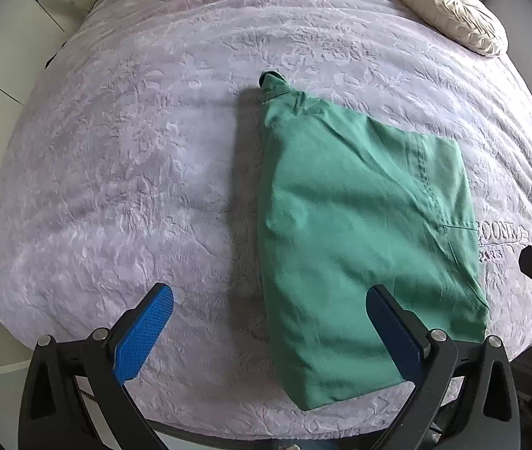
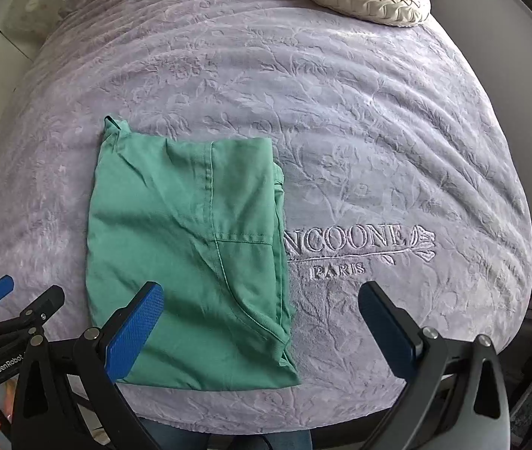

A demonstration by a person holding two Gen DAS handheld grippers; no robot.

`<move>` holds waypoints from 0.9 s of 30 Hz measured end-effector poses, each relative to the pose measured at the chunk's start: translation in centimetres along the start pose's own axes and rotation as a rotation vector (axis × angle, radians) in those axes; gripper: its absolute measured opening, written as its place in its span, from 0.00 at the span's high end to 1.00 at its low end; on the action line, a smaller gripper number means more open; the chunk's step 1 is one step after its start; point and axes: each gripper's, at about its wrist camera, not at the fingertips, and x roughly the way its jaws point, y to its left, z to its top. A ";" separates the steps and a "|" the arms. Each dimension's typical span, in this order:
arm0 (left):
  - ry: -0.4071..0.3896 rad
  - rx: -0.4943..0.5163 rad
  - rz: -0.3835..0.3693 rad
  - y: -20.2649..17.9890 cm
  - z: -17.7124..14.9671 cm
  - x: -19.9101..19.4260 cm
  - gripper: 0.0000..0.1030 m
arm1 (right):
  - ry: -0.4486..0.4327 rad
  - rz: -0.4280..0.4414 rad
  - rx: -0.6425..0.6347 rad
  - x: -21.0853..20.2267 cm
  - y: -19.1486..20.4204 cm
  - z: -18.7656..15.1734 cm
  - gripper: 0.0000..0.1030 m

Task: Fold large clothes

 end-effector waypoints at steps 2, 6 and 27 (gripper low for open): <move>0.001 0.002 -0.005 -0.1 0.0 0.0 0.00 | 0.000 0.001 0.000 0.0 0.0 -0.1 0.00; 0.002 0.006 -0.006 -0.2 -0.1 0.0 0.00 | 0.002 0.001 0.002 0.0 0.1 -0.1 0.00; 0.012 0.005 -0.012 -0.1 -0.3 0.1 0.00 | 0.010 0.000 0.002 0.1 0.1 -0.3 0.00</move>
